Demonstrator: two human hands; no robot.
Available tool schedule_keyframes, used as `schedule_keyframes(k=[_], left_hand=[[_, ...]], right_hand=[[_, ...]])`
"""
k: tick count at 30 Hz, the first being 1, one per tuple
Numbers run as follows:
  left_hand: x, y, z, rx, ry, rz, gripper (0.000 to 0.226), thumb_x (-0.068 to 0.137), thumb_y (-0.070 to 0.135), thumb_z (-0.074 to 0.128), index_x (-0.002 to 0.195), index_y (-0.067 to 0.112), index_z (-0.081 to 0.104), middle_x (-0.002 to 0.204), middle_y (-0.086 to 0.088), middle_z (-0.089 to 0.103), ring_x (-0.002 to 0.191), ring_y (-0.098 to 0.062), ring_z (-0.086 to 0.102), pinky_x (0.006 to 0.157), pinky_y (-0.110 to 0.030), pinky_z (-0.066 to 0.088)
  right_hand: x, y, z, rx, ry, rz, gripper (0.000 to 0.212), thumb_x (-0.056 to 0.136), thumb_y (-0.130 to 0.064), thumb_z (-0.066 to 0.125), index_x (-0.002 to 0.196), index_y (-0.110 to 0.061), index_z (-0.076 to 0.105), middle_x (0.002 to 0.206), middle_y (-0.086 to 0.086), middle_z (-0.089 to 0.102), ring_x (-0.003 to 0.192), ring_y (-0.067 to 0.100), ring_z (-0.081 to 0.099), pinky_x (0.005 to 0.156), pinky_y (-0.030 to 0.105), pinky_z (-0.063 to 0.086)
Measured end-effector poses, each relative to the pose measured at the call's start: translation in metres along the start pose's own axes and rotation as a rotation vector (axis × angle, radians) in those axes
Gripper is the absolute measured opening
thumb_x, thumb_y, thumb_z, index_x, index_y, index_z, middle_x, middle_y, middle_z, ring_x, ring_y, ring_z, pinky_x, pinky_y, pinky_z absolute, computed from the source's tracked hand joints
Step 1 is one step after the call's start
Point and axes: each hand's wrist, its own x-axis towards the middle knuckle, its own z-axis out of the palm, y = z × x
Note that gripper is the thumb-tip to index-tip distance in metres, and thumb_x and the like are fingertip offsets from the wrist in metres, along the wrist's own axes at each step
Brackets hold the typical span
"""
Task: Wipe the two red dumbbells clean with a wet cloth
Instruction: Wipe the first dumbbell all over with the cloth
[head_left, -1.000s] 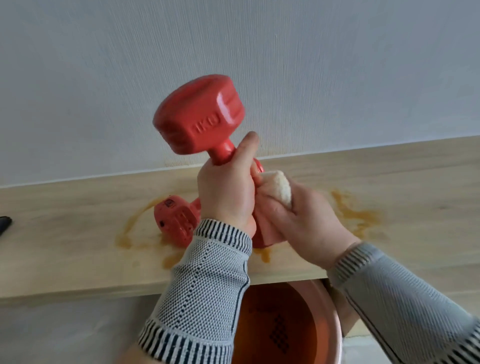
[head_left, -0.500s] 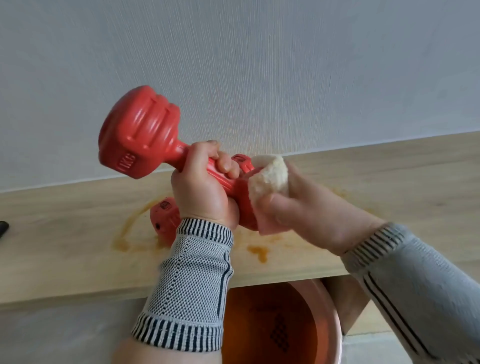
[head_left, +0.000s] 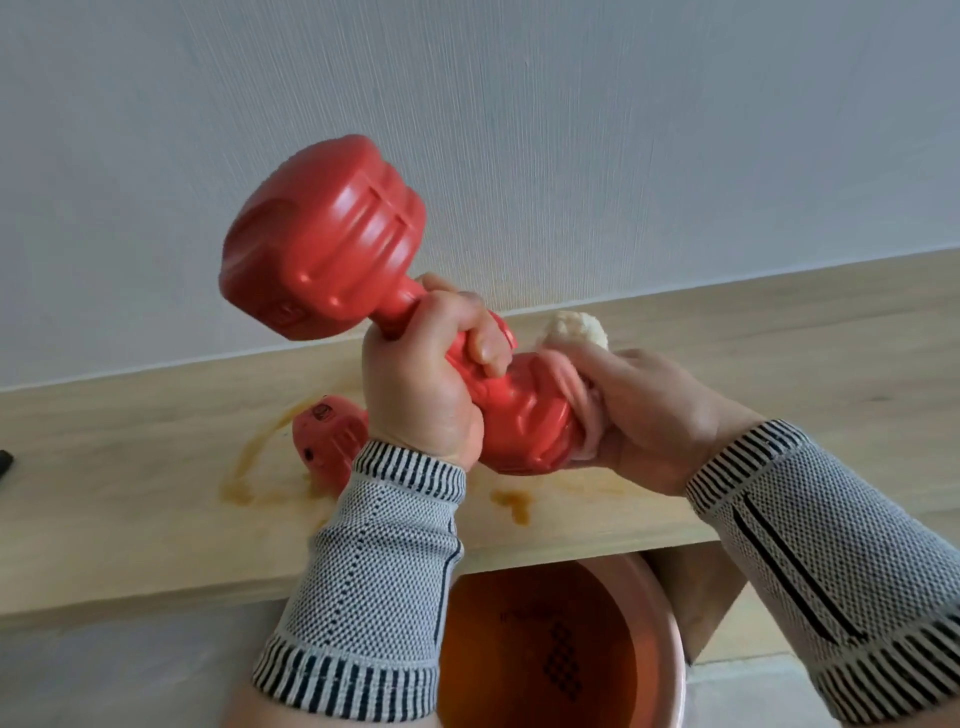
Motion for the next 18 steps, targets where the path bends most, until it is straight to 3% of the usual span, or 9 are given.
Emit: schedule_keyframes(k=[2,4,6,8,10,13,15,17,18], left_hand=[[0.003,0.002,-0.001,0.006,0.016,0.017,0.027,0.066,0.004,0.049,0.043,0.018,0.043,0.040,-0.002,0.036,0.038,-0.017,0.035,0.048,-0.028,0.023],[0.003,0.003,-0.001,0.014,0.016,0.021,0.028,0.066,0.004,0.049,0.042,0.018,0.042,0.040,-0.001,0.036,0.037,-0.016,0.034,0.047,-0.027,0.023],[0.001,0.001,0.000,0.024,0.002,0.017,0.029,0.066,0.004,0.049,0.042,0.018,0.043,0.039,-0.001,0.036,0.037,-0.017,0.035,0.047,-0.027,0.026],[-0.003,-0.001,0.003,0.027,-0.015,-0.008,0.028,0.066,0.005,0.050,0.043,0.019,0.044,0.039,-0.001,0.037,0.037,-0.016,0.035,0.048,-0.028,0.026],[-0.004,-0.001,0.004,-0.022,-0.029,-0.067,0.025,0.066,0.007,0.049,0.045,0.020,0.044,0.040,0.001,0.037,0.037,-0.015,0.034,0.050,-0.028,0.029],[-0.003,0.004,0.002,-0.187,-0.008,-0.179,0.018,0.064,0.011,0.052,0.053,0.020,0.041,0.044,0.005,0.034,0.041,-0.013,0.032,0.054,-0.028,0.033],[0.000,0.009,-0.002,-0.295,0.049,-0.222,0.016,0.064,0.018,0.051,0.059,0.020,0.036,0.047,0.007,0.032,0.042,-0.011,0.031,0.055,-0.027,0.035],[0.003,0.013,-0.006,-0.373,0.122,-0.235,0.015,0.070,0.019,0.047,0.060,0.021,0.036,0.049,0.009,0.032,0.043,-0.010,0.032,0.055,-0.025,0.036],[0.004,0.014,-0.008,-0.397,0.161,-0.233,0.018,0.075,0.018,0.045,0.061,0.022,0.036,0.050,0.009,0.033,0.043,-0.009,0.033,0.056,-0.025,0.036]], right_hand=[[-0.005,-0.003,0.006,-0.175,-0.094,-0.137,0.032,0.095,-0.037,0.057,0.071,-0.016,0.064,0.064,-0.001,0.059,0.064,0.014,0.054,0.069,0.036,0.049],[-0.007,-0.003,0.011,-0.378,-0.084,-0.240,0.031,0.096,-0.036,0.056,0.069,-0.022,0.060,0.057,-0.013,0.056,0.058,0.004,0.052,0.063,0.027,0.046],[-0.004,-0.004,0.009,-0.409,0.071,-0.264,0.037,0.093,-0.041,0.059,0.061,-0.025,0.066,0.058,-0.011,0.061,0.061,0.008,0.057,0.069,0.035,0.051],[0.000,-0.003,0.003,-0.257,0.140,-0.164,0.034,0.092,-0.041,0.058,0.074,-0.017,0.075,0.072,0.006,0.072,0.070,0.022,0.067,0.073,0.046,0.058],[0.000,0.000,-0.002,-0.063,0.123,-0.025,0.038,0.093,-0.043,0.055,0.089,-0.012,0.076,0.088,0.016,0.073,0.074,0.027,0.070,0.067,0.045,0.059],[-0.001,0.002,-0.010,0.159,0.055,0.061,0.049,0.098,-0.047,0.043,0.066,-0.023,0.073,0.074,0.006,0.067,0.063,0.018,0.064,0.068,0.035,0.053],[0.000,-0.002,-0.014,0.251,0.040,0.042,0.055,0.098,-0.052,0.037,0.094,-0.010,0.072,0.088,0.014,0.066,0.078,0.026,0.063,0.082,0.041,0.051],[-0.002,-0.007,-0.015,0.320,0.043,0.026,0.068,0.094,-0.056,0.040,0.125,0.002,0.057,0.115,0.025,0.059,0.104,0.038,0.058,0.102,0.053,0.041],[-0.004,-0.009,-0.014,0.326,0.012,-0.001,0.073,0.091,-0.056,0.044,0.130,0.004,0.052,0.120,0.027,0.056,0.109,0.040,0.054,0.106,0.056,0.035]])
